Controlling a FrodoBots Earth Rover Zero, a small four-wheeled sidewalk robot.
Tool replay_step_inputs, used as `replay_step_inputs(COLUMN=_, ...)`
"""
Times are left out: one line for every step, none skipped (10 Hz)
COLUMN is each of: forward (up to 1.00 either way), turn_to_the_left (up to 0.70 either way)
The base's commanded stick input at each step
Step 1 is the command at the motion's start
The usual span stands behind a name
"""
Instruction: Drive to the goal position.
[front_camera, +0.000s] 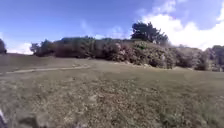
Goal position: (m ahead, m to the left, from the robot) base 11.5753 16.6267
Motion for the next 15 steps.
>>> replay_step_inputs(forward=0.7, turn_to_the_left=0.0)
replay_step_inputs(forward=0.7, turn_to_the_left=0.0)
replay_step_inputs(forward=0.7, turn_to_the_left=0.0)
replay_step_inputs(forward=0.7, turn_to_the_left=0.0)
replay_step_inputs(forward=0.7, turn_to_the_left=0.0)
replay_step_inputs(forward=0.7, turn_to_the_left=0.0)
replay_step_inputs(forward=0.7, turn_to_the_left=0.0)
replay_step_inputs(forward=0.7, turn_to_the_left=0.0)
replay_step_inputs(forward=0.7, turn_to_the_left=0.0)
replay_step_inputs(forward=0.7, turn_to_the_left=0.0)
replay_step_inputs(forward=0.7, turn_to_the_left=0.0)
replay_step_inputs(forward=0.7, turn_to_the_left=0.0)
replay_step_inputs(forward=0.7, turn_to_the_left=0.0)
replay_step_inputs(forward=0.7, turn_to_the_left=0.0)
replay_step_inputs(forward=0.7, turn_to_the_left=0.0)
